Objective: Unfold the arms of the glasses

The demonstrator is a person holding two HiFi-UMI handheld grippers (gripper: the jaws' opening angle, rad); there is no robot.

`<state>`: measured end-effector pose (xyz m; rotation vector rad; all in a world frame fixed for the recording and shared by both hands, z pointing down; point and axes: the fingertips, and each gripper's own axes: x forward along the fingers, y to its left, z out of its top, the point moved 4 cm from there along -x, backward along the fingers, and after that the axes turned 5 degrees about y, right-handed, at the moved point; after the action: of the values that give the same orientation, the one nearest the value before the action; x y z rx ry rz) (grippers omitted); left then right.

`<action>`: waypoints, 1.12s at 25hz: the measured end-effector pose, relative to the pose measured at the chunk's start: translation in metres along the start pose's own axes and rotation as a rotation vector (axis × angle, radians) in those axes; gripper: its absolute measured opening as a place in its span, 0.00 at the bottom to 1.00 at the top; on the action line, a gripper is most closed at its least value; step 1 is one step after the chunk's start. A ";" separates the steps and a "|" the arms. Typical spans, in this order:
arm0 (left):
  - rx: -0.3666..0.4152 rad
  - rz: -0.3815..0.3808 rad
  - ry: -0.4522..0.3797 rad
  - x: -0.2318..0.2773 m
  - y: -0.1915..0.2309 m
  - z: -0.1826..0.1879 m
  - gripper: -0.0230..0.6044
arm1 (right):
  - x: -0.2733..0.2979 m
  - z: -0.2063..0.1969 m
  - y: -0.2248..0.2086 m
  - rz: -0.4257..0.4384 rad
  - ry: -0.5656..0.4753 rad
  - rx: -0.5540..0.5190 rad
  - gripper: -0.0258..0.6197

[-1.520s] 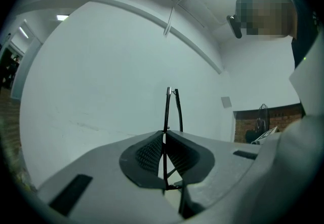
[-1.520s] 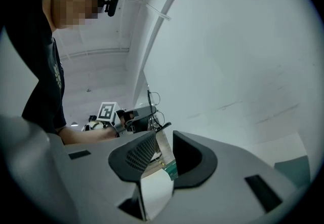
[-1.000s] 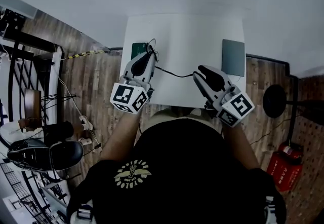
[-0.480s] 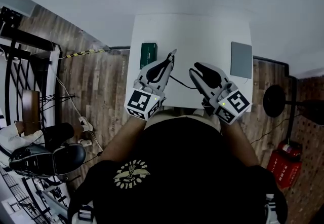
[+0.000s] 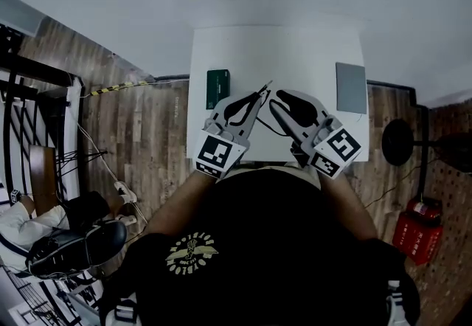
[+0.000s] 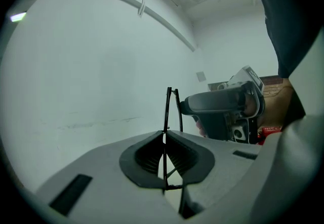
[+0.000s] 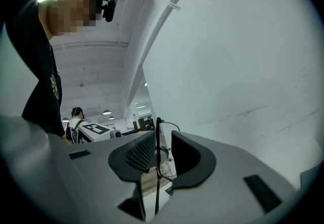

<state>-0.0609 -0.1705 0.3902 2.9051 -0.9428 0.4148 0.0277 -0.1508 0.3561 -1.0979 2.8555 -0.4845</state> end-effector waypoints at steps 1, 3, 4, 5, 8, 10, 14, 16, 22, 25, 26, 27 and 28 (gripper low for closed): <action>0.011 -0.010 -0.001 -0.001 -0.002 0.001 0.07 | 0.000 0.000 0.002 -0.006 -0.002 -0.003 0.18; 0.043 -0.031 -0.014 -0.002 -0.003 0.003 0.07 | -0.001 0.002 0.004 -0.019 -0.007 -0.008 0.18; 0.060 -0.040 -0.023 -0.001 -0.002 0.005 0.07 | 0.000 0.003 0.004 -0.026 -0.011 -0.009 0.18; 0.071 -0.048 -0.029 0.000 -0.001 0.006 0.07 | 0.002 0.004 0.003 -0.031 -0.015 -0.010 0.18; 0.084 -0.064 -0.034 0.004 0.008 0.007 0.07 | 0.008 0.006 0.000 -0.050 -0.025 -0.011 0.18; 0.094 -0.077 -0.037 0.005 0.011 0.008 0.07 | 0.011 0.006 0.000 -0.058 -0.029 -0.012 0.18; 0.118 -0.101 -0.027 0.008 0.011 0.010 0.07 | 0.013 0.007 0.004 -0.068 -0.031 -0.018 0.18; 0.146 -0.121 -0.029 0.011 0.007 0.011 0.07 | 0.014 0.008 0.004 -0.080 -0.030 -0.021 0.18; 0.208 -0.151 -0.043 0.013 0.004 0.010 0.07 | 0.015 0.005 0.003 -0.118 -0.008 -0.040 0.08; 0.224 -0.146 -0.036 0.010 0.007 0.008 0.07 | 0.017 0.003 0.007 -0.128 0.006 -0.059 0.06; 0.229 -0.144 -0.033 0.009 0.008 0.007 0.07 | 0.018 0.002 0.009 -0.130 0.012 -0.061 0.06; 0.235 -0.141 -0.030 0.008 0.009 0.006 0.07 | 0.019 0.001 0.010 -0.133 0.020 -0.062 0.06; 0.242 -0.137 -0.027 0.007 0.010 0.004 0.07 | 0.020 0.000 0.010 -0.136 0.028 -0.063 0.06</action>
<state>-0.0600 -0.1835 0.3879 3.1756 -0.7368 0.5142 0.0062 -0.1571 0.3547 -1.3122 2.8509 -0.4232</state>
